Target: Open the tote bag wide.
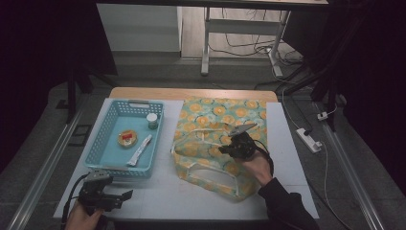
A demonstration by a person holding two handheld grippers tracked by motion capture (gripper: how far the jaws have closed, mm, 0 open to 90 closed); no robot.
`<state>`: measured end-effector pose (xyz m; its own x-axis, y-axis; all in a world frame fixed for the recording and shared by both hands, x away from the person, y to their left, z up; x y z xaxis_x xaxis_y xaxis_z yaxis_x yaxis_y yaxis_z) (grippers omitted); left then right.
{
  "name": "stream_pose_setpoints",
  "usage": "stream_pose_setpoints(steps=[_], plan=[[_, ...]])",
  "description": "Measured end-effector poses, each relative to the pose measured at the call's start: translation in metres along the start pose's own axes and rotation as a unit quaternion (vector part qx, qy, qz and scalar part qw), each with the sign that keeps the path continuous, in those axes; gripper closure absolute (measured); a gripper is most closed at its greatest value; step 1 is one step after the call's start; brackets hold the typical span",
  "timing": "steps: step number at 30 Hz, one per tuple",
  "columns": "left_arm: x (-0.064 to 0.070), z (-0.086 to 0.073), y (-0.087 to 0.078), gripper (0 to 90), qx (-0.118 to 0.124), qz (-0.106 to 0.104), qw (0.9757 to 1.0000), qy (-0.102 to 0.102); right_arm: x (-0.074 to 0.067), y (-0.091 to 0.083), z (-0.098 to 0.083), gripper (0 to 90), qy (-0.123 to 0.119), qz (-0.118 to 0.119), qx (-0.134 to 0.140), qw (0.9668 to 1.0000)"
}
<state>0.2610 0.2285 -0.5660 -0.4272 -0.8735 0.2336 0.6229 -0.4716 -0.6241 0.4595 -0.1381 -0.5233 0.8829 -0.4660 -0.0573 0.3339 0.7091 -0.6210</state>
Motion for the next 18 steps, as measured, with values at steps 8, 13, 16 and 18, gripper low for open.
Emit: stream_pose_setpoints(steps=[8,13,16,18], plan=[[0.0,0.0,0.0,2.4,-0.001,0.0,1.0,0.0,0.0,-0.008,0.012,90.0,-0.003,-0.007,0.016,0.9998],[0.0,0.0,0.0,2.4,-0.001,0.001,1.0,0.0,-0.002,-0.013,0.022,90.0,-0.001,-0.006,0.029,0.9996],[0.0,0.0,0.0,2.4,-0.001,0.001,1.0,0.0,-0.003,-0.015,0.028,90.0,-0.006,-0.009,0.03,0.9995],[0.0,0.0,0.0,2.4,-0.002,0.001,1.0,0.0,-0.004,-0.016,0.031,90.0,-0.006,-0.011,0.033,0.9994]])
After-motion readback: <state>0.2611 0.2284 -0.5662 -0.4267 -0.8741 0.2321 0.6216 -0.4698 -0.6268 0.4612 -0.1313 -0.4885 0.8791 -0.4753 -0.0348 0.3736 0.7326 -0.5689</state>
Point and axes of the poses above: each handheld gripper's, and its own axes: y roughly forward along the jaws, z roughly out of its top, x roughly to its right, the point moved 6 cm from there along y, roughly forward along the jaws, and after that the axes turned 8 degrees about x, right-handed, at the moved point
